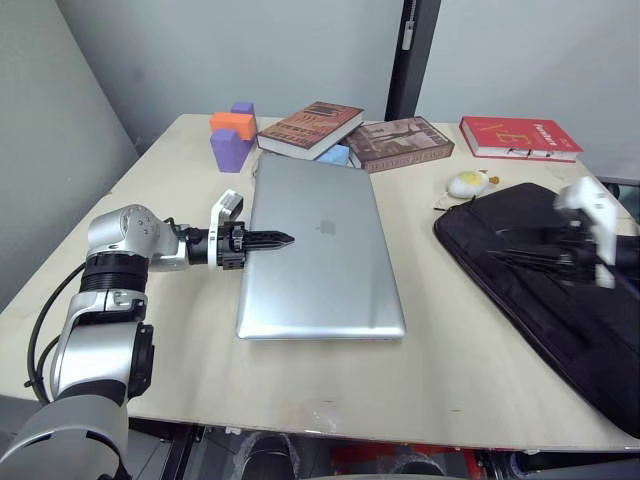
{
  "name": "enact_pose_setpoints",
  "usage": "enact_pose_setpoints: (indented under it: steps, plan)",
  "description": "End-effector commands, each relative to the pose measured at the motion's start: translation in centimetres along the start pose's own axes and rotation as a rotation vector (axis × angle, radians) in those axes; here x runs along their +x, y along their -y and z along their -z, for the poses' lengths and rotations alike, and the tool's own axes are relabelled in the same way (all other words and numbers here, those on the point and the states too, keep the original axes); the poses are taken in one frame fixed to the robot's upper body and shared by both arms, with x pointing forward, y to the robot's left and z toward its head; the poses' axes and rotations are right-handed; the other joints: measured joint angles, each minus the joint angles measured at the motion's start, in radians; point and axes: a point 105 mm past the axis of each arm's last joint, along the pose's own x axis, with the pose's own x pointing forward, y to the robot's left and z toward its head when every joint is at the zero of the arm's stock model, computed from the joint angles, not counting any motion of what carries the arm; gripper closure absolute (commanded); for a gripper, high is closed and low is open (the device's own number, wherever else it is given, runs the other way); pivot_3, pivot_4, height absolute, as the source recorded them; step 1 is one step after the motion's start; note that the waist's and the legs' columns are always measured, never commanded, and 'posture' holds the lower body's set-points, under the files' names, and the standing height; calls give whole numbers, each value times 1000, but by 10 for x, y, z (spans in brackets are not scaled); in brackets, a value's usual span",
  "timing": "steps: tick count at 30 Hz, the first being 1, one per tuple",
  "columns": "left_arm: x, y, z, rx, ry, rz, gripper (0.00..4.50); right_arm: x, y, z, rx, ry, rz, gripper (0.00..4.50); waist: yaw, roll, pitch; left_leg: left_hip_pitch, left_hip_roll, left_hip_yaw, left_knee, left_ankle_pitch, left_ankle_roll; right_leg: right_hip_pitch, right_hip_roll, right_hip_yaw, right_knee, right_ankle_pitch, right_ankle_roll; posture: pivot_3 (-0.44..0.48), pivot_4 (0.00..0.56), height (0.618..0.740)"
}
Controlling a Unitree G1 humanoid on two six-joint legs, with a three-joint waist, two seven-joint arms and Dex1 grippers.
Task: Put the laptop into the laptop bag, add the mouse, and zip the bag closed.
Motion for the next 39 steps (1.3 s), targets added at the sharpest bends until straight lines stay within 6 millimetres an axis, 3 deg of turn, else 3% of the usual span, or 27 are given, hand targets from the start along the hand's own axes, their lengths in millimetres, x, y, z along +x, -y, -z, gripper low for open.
enact_pose_setpoints:
  steps: [1,5,11,22,39]
  plan:
    - [1,34,-9,78,19,151,4139,-19,-6,-9,-34,8,15,177,0,0,0,0,0,0,3,0,0,0,0,0,0,-3,-5,0,150,740]
    - [5,37,-10,64,30,178,4139,-27,-8,8,-12,-54,49,29,3,0,0,0,0,-2,9,0,1,0,-1,0,6,-6,-10,0,150,740]
    - [14,40,-9,79,23,194,4139,-9,1,45,21,-164,137,29,0,0,0,1,-1,-2,15,0,1,0,-3,1,14,-6,-10,0,150,740]
    - [27,46,-6,64,11,243,4139,27,12,85,52,-219,231,29,-10,0,0,0,-2,-3,14,1,2,0,-3,0,13,-5,-10,0,150,740]
    - [35,44,-1,45,12,256,4139,33,22,121,110,-250,288,29,-15,0,0,0,-2,-4,16,1,2,0,-3,0,14,-5,-9,0,150,740]
